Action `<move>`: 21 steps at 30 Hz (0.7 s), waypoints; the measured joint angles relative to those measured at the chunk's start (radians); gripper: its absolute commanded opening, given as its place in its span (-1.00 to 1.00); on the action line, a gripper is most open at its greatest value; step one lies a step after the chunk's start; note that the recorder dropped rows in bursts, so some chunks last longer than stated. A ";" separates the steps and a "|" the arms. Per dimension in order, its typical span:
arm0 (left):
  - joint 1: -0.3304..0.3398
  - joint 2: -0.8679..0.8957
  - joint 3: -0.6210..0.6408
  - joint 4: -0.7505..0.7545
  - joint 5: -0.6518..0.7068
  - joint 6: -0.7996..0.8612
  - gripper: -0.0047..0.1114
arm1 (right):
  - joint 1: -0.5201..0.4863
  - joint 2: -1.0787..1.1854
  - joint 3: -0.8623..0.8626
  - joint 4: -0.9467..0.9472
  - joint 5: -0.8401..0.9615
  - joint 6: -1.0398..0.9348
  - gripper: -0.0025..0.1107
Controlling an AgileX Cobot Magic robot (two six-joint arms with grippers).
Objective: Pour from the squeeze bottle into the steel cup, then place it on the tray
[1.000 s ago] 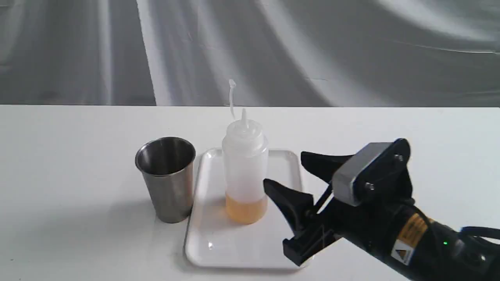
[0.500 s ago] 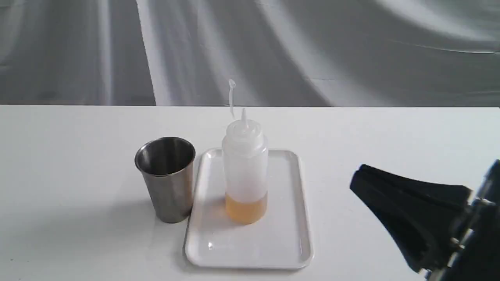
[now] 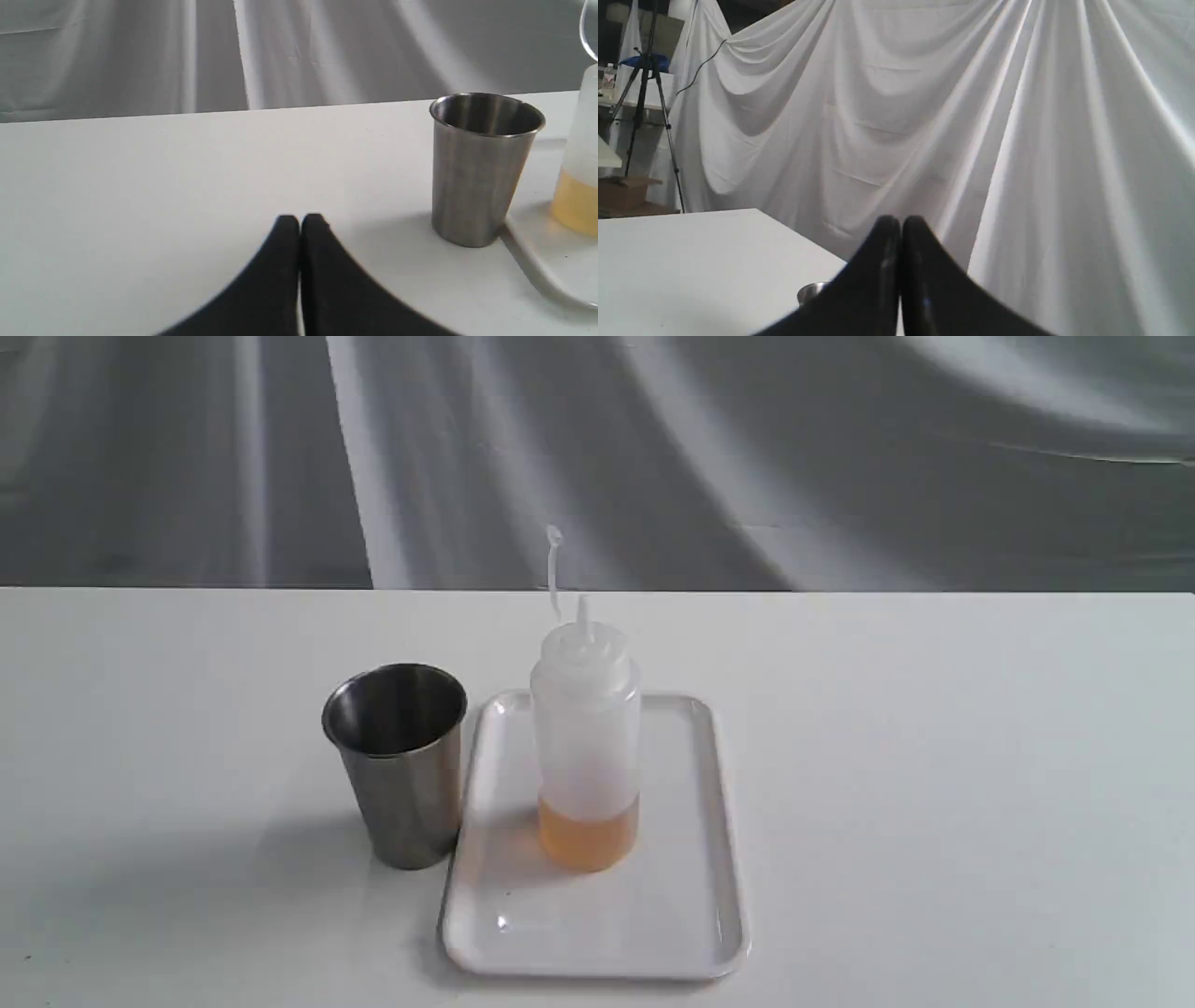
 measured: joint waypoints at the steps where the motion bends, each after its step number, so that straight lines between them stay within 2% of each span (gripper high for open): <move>1: 0.000 0.000 0.000 0.000 0.000 0.000 -0.92 | 0.000 -0.031 0.000 0.000 0.018 0.000 -0.96; 7: 0.000 0.000 0.000 0.000 0.000 0.000 -0.92 | 0.000 -0.140 0.000 -0.004 0.111 0.000 -0.96; 14: 0.000 0.000 0.000 0.000 0.000 0.000 -0.92 | 0.000 -0.160 0.000 -0.004 0.241 0.000 -0.96; 21: 0.000 0.000 0.000 0.000 0.000 0.000 -0.92 | 0.000 -0.160 0.000 -0.004 0.270 0.000 -0.96</move>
